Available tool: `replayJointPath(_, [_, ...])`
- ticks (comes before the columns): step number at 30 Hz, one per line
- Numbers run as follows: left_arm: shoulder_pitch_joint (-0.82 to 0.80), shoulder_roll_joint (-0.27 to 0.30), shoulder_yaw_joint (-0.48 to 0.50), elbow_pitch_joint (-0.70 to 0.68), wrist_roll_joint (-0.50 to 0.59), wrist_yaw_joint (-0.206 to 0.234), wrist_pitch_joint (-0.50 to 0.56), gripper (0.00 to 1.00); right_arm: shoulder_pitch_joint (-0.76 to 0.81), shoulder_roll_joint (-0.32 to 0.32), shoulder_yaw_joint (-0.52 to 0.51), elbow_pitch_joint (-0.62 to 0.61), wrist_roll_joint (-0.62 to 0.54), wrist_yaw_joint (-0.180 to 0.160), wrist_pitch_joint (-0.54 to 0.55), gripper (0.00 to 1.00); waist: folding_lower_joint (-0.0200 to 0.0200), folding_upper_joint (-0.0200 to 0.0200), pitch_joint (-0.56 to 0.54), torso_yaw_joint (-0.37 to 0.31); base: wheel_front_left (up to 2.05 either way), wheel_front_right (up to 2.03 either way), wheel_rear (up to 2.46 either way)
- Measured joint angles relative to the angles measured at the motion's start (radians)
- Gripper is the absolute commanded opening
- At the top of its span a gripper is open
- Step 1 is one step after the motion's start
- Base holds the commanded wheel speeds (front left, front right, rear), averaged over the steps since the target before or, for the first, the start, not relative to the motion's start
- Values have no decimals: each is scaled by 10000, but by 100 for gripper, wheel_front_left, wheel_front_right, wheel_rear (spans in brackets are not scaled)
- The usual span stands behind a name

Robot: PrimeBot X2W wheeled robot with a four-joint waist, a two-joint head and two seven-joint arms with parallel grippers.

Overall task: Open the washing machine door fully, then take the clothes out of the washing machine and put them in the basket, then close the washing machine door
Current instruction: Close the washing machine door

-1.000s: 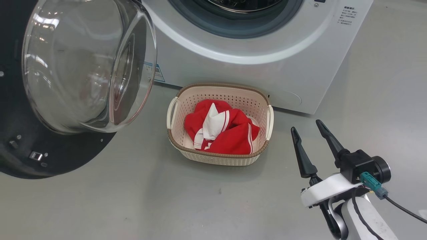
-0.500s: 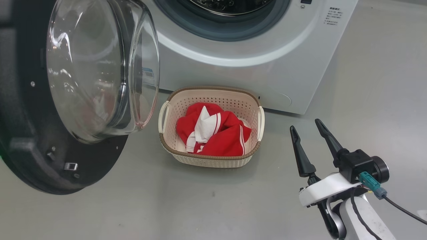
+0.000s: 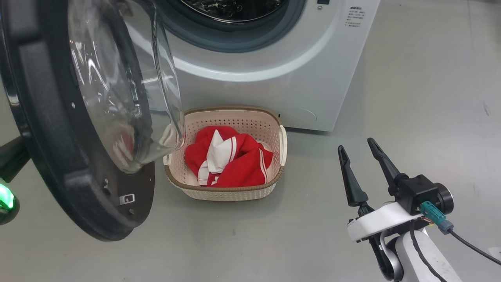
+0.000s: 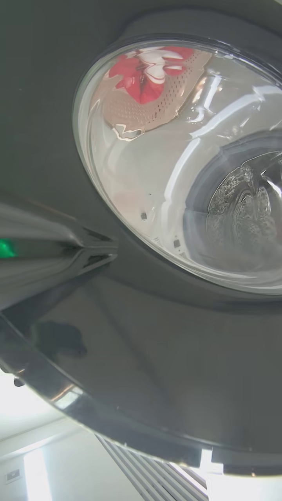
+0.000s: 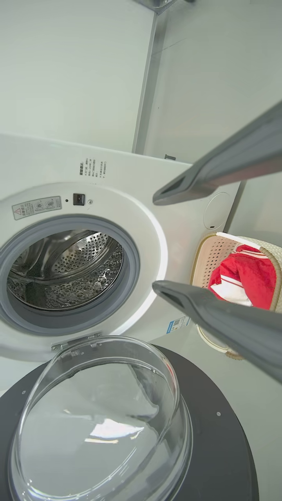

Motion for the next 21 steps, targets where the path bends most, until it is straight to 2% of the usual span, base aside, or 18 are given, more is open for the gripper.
replayJointPath(21, [590, -146, -251, -1678, -71, -48, 336, 0, -1, 58, 73, -293, 280, -150, 0, 100, 0, 0, 185, -1951, 0, 0, 0])
